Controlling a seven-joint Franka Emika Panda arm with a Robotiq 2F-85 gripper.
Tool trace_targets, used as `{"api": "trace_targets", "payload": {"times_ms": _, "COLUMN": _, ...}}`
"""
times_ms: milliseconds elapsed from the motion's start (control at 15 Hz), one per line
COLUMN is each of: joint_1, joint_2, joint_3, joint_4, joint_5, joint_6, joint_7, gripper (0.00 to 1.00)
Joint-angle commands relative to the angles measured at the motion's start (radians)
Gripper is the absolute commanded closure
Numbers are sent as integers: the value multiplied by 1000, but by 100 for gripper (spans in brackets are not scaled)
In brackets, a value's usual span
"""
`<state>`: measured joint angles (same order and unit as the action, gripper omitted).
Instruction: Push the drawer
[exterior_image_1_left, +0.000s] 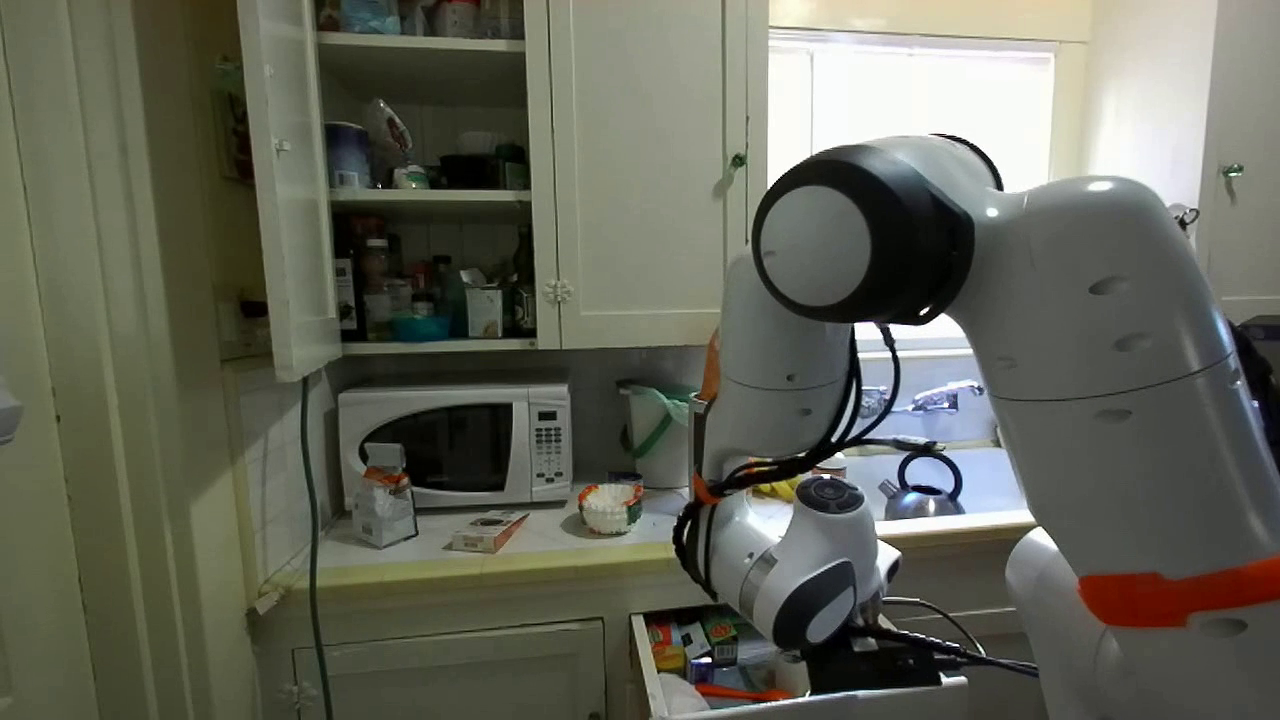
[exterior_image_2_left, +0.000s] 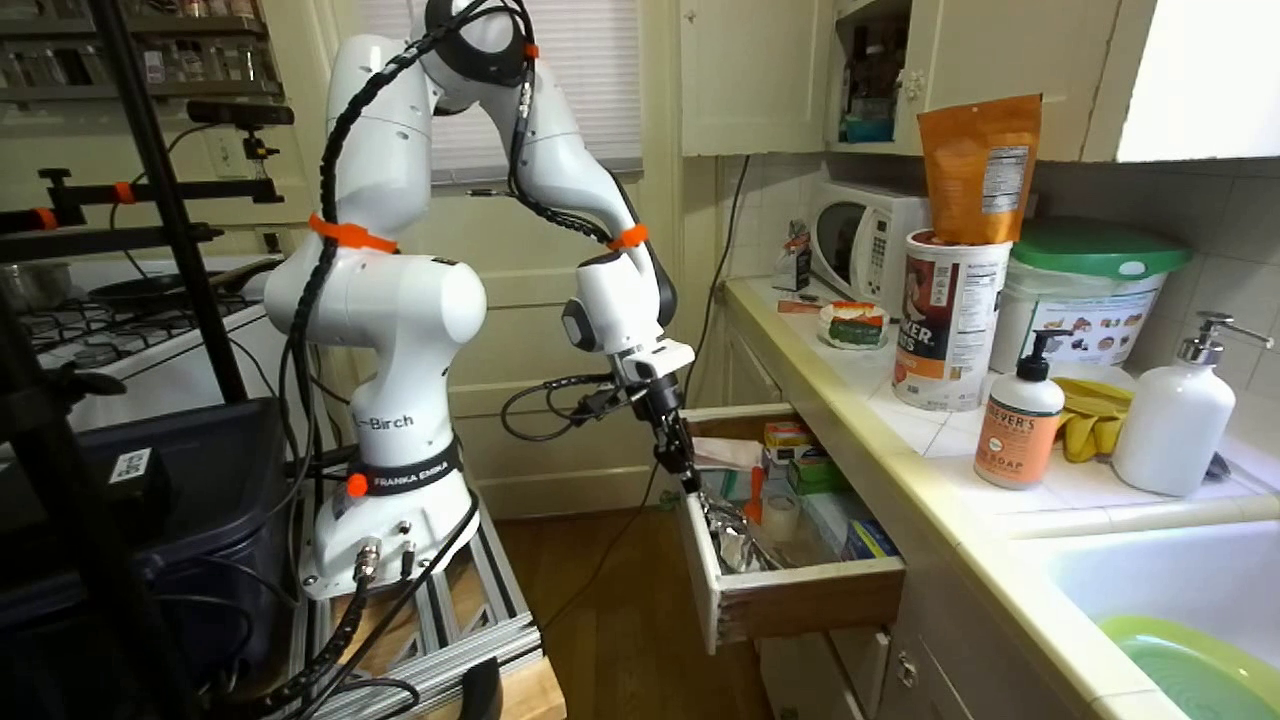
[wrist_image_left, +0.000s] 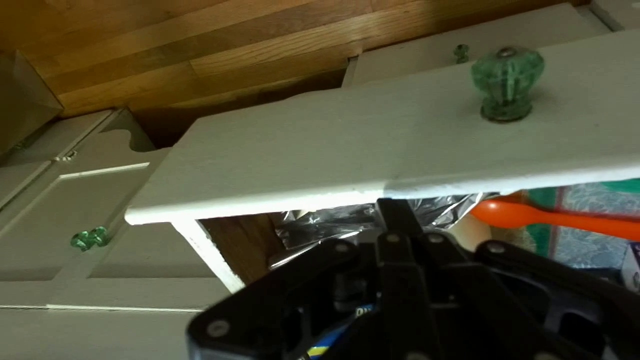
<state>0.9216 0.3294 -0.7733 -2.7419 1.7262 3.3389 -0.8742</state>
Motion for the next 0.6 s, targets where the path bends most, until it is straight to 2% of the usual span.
{"api": "trace_targets", "payload": {"times_ms": 0, "joint_1": -54, "joint_2": -111, "joint_3": 9, "joint_4": -1, "joint_5": 108, "joint_6": -24, "joint_7": -221, "gripper": 73}}
{"api": "trace_targets", "payload": {"times_ms": 533, "joint_1": -229, "joint_2": -175, "joint_3": 121, "joint_4": -1, "joint_5": 187, "joint_6": -7, "joint_7": -360, "gripper": 16}}
